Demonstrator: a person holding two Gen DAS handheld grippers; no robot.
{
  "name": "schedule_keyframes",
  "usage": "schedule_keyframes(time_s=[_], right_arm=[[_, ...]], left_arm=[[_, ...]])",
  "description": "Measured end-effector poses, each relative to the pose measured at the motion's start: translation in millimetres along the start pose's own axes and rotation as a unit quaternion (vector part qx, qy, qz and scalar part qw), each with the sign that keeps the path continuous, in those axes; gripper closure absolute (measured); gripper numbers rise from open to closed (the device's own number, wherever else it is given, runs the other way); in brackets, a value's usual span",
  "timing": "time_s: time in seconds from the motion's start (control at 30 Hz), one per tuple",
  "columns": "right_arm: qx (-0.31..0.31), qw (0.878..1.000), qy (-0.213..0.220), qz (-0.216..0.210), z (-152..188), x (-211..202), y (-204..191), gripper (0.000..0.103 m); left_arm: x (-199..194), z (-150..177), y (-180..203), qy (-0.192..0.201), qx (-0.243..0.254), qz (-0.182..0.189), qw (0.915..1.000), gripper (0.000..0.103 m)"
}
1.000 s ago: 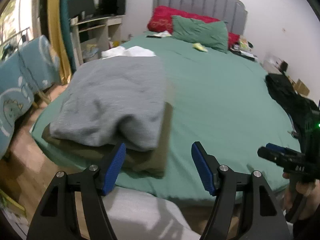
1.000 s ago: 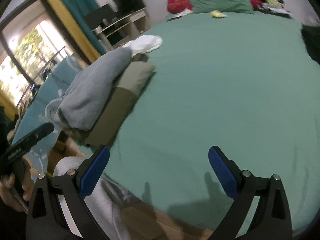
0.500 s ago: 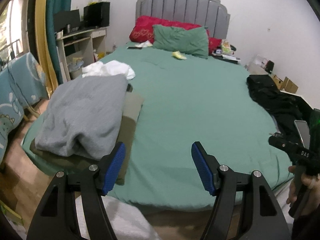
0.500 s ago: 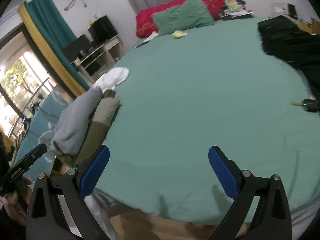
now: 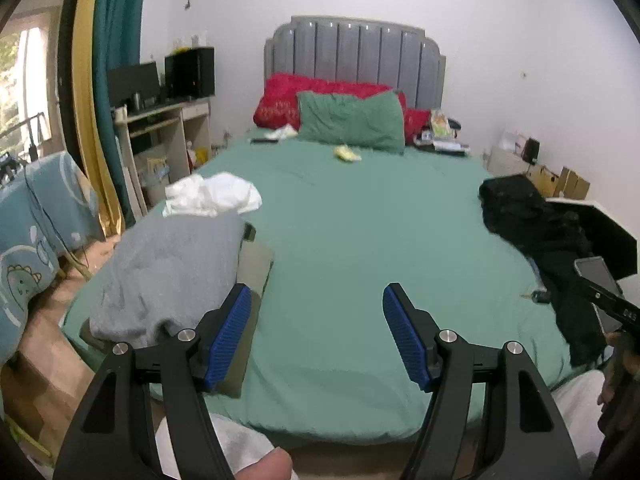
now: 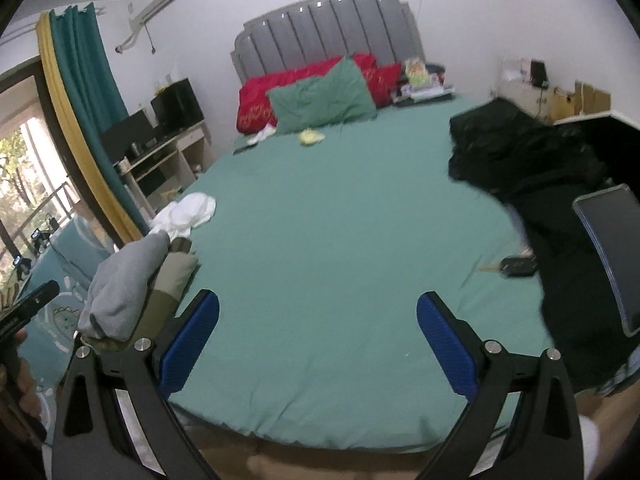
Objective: Fold large clothes
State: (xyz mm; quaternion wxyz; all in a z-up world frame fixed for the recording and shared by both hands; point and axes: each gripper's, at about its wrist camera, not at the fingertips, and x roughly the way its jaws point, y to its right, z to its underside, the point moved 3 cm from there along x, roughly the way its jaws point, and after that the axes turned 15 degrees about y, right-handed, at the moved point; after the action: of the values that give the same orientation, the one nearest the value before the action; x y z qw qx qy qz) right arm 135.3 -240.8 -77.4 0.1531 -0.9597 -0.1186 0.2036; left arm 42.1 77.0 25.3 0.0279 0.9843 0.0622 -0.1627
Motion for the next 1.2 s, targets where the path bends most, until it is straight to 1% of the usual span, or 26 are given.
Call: schedule_keyframes(time_s=[0.1, 0.17, 0.2, 0.23, 0.3, 0.33, 0.4, 0.47, 0.53, 0.63, 0.7, 0.77, 0.87, 1.07, 1.2], right_arm=[[0.001, 1.0, 0.022, -0.006, -14.3, -19.3, 0.1, 0.004], [-0.013, 0.999, 0.039, 0.0, -24.3, -32.2, -4.2, 0.004], [-0.022, 0.999, 0.048, 0.003, -29.3, -38.6, -7.6, 0.004], [-0.03, 0.998, 0.057, 0.005, -33.4, -45.2, -10.8, 0.004], [-0.046, 0.996, 0.079, 0.01, -43.2, -59.0, -17.4, 0.004], [-0.053, 0.994, 0.09, 0.011, -49.1, -66.6, -21.9, 0.004], [-0.065, 0.992, 0.109, 0.009, -58.5, -79.6, -31.2, 0.004], [-0.076, 0.99, 0.122, 0.006, -65.6, -88.8, -40.0, 0.004], [-0.085, 0.987, 0.134, 0.003, -70.2, -95.7, -48.2, 0.001], [-0.092, 0.983, 0.156, 0.0, -75.7, -103.6, -58.5, 0.001], [-0.098, 0.981, 0.165, 0.001, -76.6, -105.3, -65.6, 0.001], [-0.106, 0.982, 0.159, -0.001, -75.0, -100.4, -71.3, 0.001], [-0.108, 0.983, 0.148, -0.012, -68.1, -92.3, -77.2, 0.001], [-0.112, 0.986, 0.12, -0.023, -51.3, -72.4, -83.0, 0.001], [-0.109, 0.987, 0.112, -0.022, -45.1, -65.8, -84.6, 0.001]], left_arm=[[-13.4, -10.4, 2.1, 0.025, 0.0, 0.003, 0.9997, 0.031], [-24.3, -18.7, 4.0, 0.046, 0.004, -0.003, 0.9989, 0.03], [-28.3, -22.5, 5.4, 0.055, 0.007, -0.005, 0.9985, 0.025], [-35.4, -28.6, 5.6, 0.069, 0.009, -0.005, 0.9975, 0.022], [-46.3, -37.8, 5.8, 0.092, 0.009, -0.004, 0.9957, 0.02], [-50.8, -41.7, 6.2, 0.097, 0.011, -0.002, 0.9952, 0.019], [-56.4, -47.7, 8.0, 0.103, 0.015, 0.004, 0.9945, 0.017], [-67.4, -54.3, 8.4, 0.124, 0.014, 0.01, 0.9922, 0.017], [-76.5, -59.6, 8.4, 0.144, 0.012, 0.015, 0.9894, 0.017], [-84.8, -65.2, 3.5, 0.169, 0.003, 0.024, 0.9853, 0.017], [-90.4, -65.4, -0.2, 0.185, -0.011, 0.048, 0.9815, 0.017], [-89.5, -63.7, -3.1, 0.186, -0.013, 0.05, 0.9812, 0.017], [-86.2, -59.6, -6.6, 0.176, -0.004, 0.032, 0.9839, 0.017], [-70.0, -50.0, -21.3, 0.156, -0.021, 0.032, 0.987, 0.017], [-60.2, -47.2, -28.3, 0.144, -0.022, 0.03, 0.9888, 0.017]])
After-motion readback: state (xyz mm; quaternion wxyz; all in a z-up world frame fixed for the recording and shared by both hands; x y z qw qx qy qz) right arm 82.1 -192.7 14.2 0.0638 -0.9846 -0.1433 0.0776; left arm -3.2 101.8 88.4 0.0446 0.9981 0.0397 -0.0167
